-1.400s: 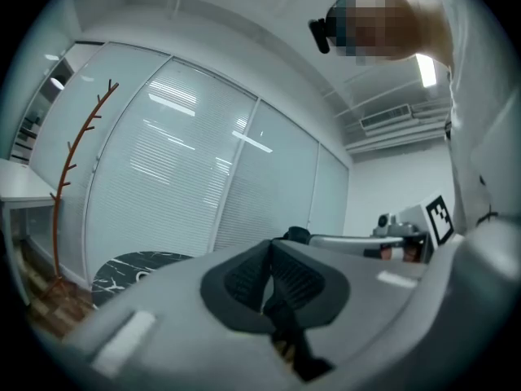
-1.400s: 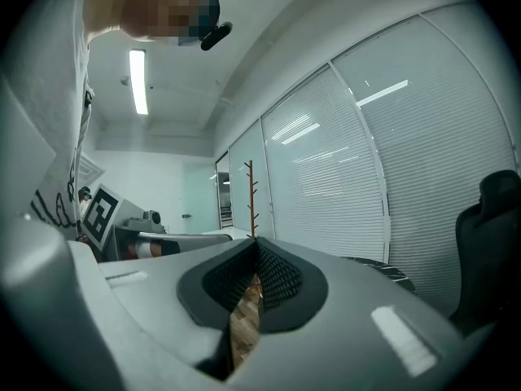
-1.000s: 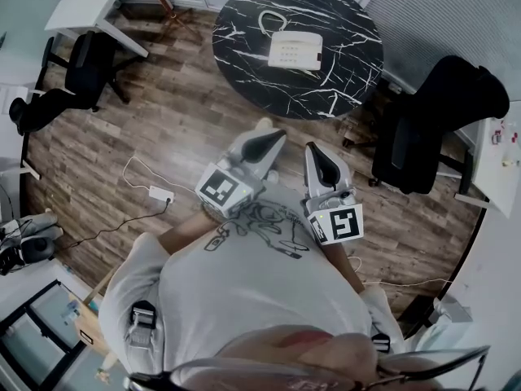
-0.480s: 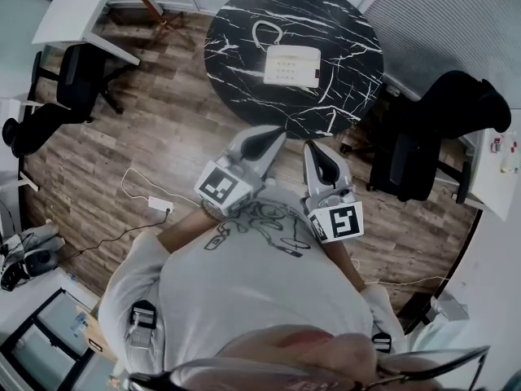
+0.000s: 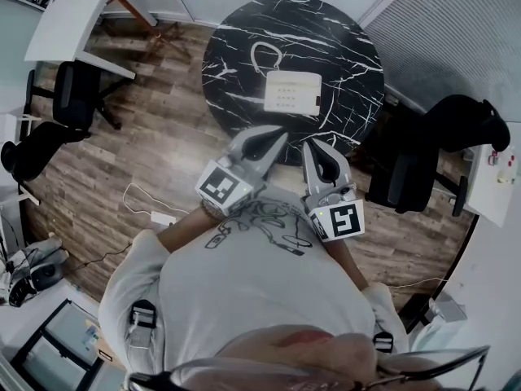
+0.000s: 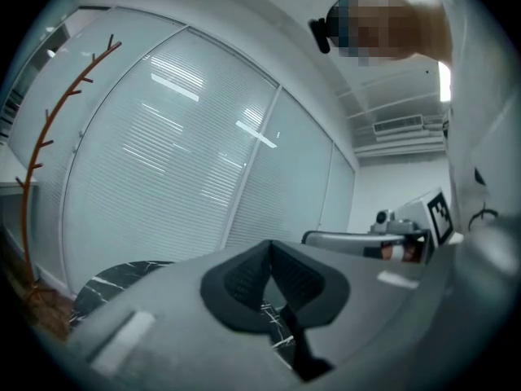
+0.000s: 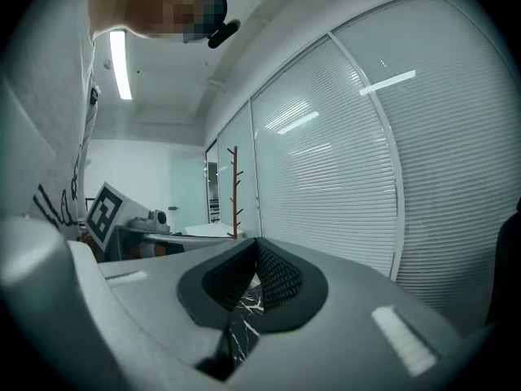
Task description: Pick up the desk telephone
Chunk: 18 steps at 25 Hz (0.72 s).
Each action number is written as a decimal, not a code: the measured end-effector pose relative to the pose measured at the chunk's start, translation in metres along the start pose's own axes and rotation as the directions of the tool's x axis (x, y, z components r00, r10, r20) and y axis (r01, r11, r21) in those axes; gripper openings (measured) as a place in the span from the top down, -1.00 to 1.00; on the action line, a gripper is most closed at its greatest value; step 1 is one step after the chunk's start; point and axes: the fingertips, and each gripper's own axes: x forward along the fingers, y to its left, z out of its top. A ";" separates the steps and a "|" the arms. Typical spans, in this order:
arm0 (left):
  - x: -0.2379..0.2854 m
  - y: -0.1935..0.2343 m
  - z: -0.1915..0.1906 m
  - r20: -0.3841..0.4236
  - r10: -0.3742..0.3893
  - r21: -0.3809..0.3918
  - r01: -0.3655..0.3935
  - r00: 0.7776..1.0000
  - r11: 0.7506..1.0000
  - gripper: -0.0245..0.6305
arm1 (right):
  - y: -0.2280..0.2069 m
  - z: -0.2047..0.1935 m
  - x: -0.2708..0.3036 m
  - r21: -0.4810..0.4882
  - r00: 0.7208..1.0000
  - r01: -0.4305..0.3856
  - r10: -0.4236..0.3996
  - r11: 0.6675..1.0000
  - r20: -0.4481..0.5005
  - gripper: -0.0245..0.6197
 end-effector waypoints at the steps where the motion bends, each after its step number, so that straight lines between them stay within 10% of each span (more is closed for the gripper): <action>1: 0.005 0.007 0.003 -0.002 -0.004 -0.004 0.004 1.000 1.000 0.92 | -0.004 0.002 0.008 0.000 1.000 0.004 -0.004 1.000 -0.001 0.90; 18: 0.060 0.088 -0.001 -0.057 -0.039 -0.050 0.036 0.998 0.998 0.91 | -0.057 -0.006 0.088 0.029 0.998 0.052 -0.050 0.998 -0.047 0.90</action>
